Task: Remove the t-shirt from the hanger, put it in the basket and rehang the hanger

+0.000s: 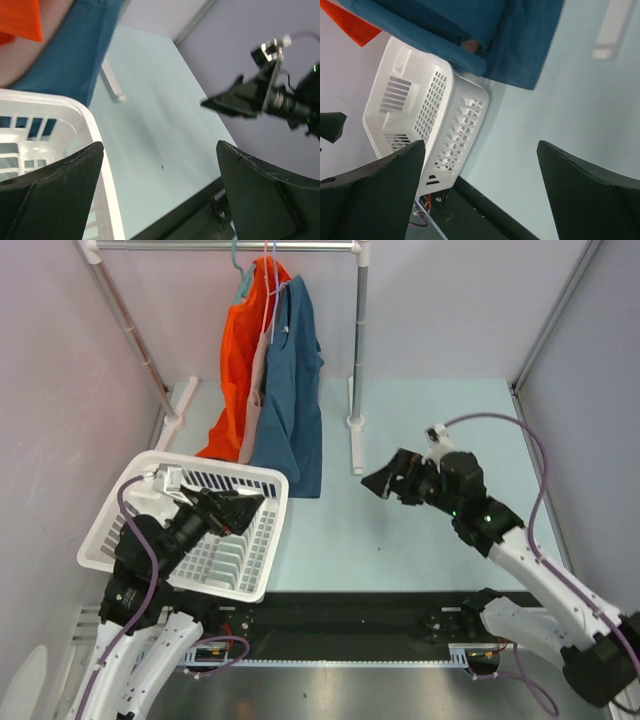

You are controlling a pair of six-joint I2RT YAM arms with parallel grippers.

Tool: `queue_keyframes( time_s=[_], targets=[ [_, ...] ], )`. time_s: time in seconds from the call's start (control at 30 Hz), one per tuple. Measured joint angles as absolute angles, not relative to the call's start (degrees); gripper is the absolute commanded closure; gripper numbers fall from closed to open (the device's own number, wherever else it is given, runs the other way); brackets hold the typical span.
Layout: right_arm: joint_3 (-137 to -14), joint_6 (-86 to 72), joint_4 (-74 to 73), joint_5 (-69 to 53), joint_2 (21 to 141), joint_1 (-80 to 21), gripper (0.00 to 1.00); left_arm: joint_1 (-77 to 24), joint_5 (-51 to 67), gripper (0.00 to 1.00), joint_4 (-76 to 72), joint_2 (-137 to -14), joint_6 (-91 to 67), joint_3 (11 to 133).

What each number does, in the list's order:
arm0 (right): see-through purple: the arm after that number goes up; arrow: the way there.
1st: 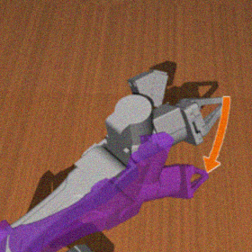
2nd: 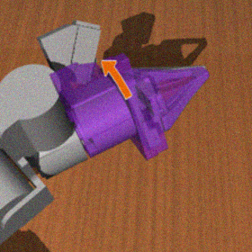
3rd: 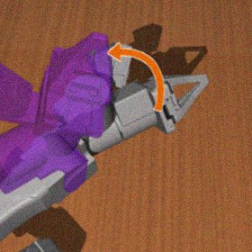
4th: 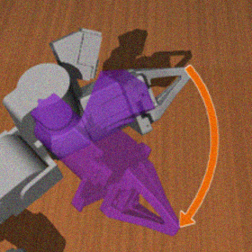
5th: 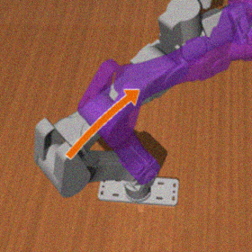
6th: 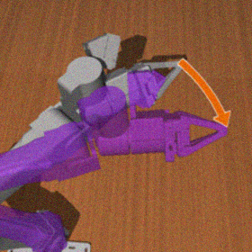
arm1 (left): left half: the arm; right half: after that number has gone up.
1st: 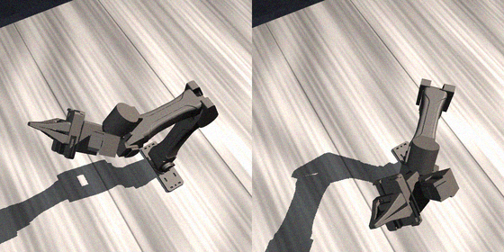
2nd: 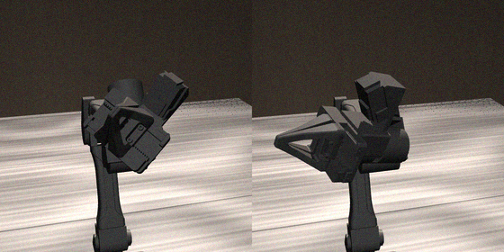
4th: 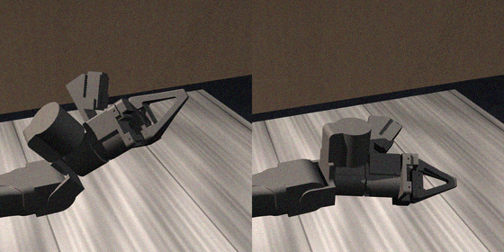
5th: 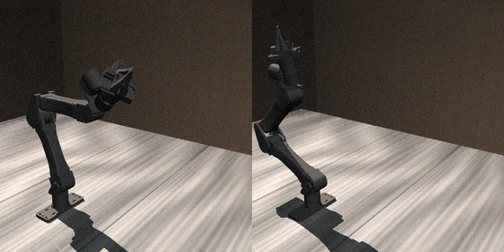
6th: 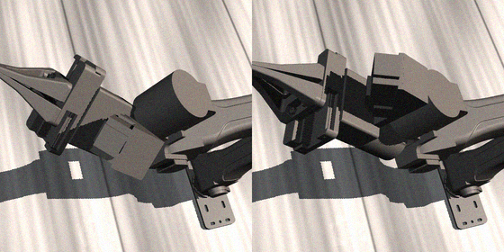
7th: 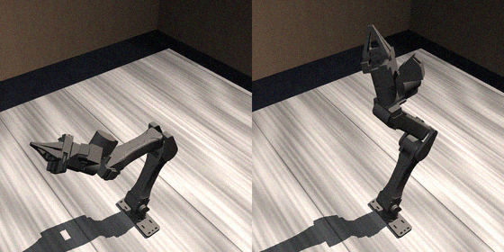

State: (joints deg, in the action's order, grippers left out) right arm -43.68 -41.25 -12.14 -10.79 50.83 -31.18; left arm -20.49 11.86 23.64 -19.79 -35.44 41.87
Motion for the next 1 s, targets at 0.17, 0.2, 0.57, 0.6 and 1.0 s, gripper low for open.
queue_keyframes(
  time_s=[0.17, 0.2, 0.57, 0.6, 1.0],
  targets=[
    [-60.5, -34.6, -11.0, -12.5, 66.8, -34.1, 0.00, -20.5, 18.5, 0.00, 25.7, -19.6, -35.4, 41.6],
    [-64.7, -33.7, -10.9, -12.6, 70.2, -34.6, 0.01, -20.5, 19.7, 0.00, 26.6, -19.2, -35.4, 41.6],
    [-98.7, -31.8, -3.6, -14.5, 96.8, -35.8, 0.30, -20.5, 30.9, 0.11, 32.6, -6.4, -36.2, 38.7],
    [-100.7, -32.1, -2.8, -14.9, 98.5, -35.9, 0.33, -20.5, 31.5, 0.11, 33.3, -6.0, -36.2, 38.5],
    [-127.3, -34.9, 2.9, -16.1, 118.5, -36.4, 0.58, -20.5, 32.0, 0.13, 41.1, -2.8, -35.9, 42.6]
  ],
)
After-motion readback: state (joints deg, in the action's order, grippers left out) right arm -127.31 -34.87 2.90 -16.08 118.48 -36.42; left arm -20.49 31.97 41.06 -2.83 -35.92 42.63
